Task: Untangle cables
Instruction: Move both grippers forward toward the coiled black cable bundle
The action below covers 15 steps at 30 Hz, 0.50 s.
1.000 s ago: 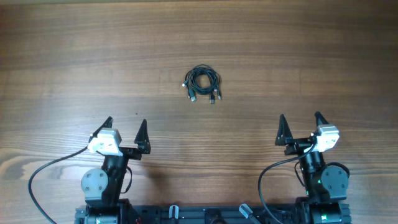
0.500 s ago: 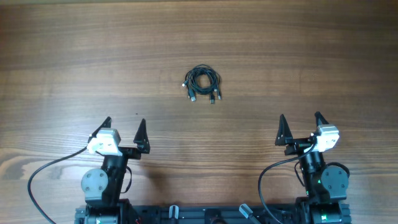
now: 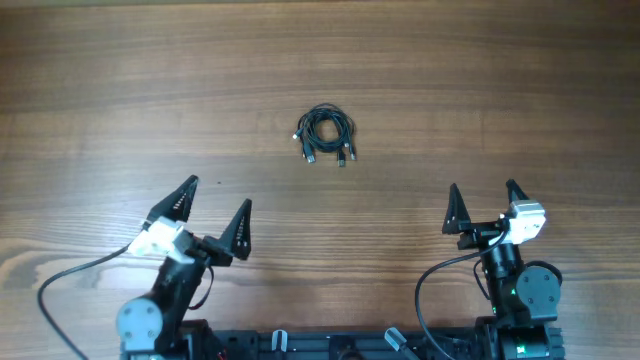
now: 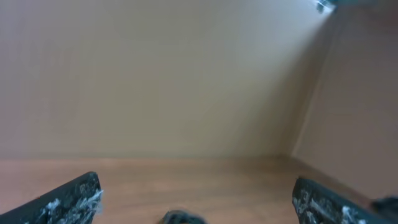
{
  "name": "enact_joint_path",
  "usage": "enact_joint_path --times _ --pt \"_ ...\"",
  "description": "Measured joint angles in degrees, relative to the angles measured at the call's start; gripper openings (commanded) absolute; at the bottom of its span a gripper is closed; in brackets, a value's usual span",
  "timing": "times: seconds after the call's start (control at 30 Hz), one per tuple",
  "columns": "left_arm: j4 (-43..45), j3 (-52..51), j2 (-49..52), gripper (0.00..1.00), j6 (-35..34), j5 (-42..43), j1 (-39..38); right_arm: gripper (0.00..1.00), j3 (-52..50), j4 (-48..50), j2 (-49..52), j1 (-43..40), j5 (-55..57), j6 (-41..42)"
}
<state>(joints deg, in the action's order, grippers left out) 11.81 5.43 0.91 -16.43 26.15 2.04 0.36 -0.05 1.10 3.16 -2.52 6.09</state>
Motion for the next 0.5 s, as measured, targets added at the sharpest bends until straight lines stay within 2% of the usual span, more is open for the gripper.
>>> enact_joint_path --times 0.07,0.17,0.33,0.4,0.5 --pt "-2.4 7.2 0.6 1.0 -0.8 0.9 0.0 1.0 0.0 0.0 0.0 0.0 0.0 0.0" --pt "-14.6 20.7 5.5 1.0 -1.5 2.2 0.0 1.0 0.0 0.0 -0.1 0.0 0.0 0.0" --pt "-26.6 37.0 21.8 1.0 -0.9 6.8 0.0 1.0 0.0 0.0 -0.2 0.0 0.0 0.0" --pt "-36.2 43.3 31.2 1.0 -0.5 8.5 0.0 1.0 0.0 0.0 -0.2 0.0 0.0 0.0" --pt "-41.8 46.5 41.5 1.0 -0.2 10.8 0.0 1.0 0.0 0.0 -0.2 0.0 0.0 0.0"
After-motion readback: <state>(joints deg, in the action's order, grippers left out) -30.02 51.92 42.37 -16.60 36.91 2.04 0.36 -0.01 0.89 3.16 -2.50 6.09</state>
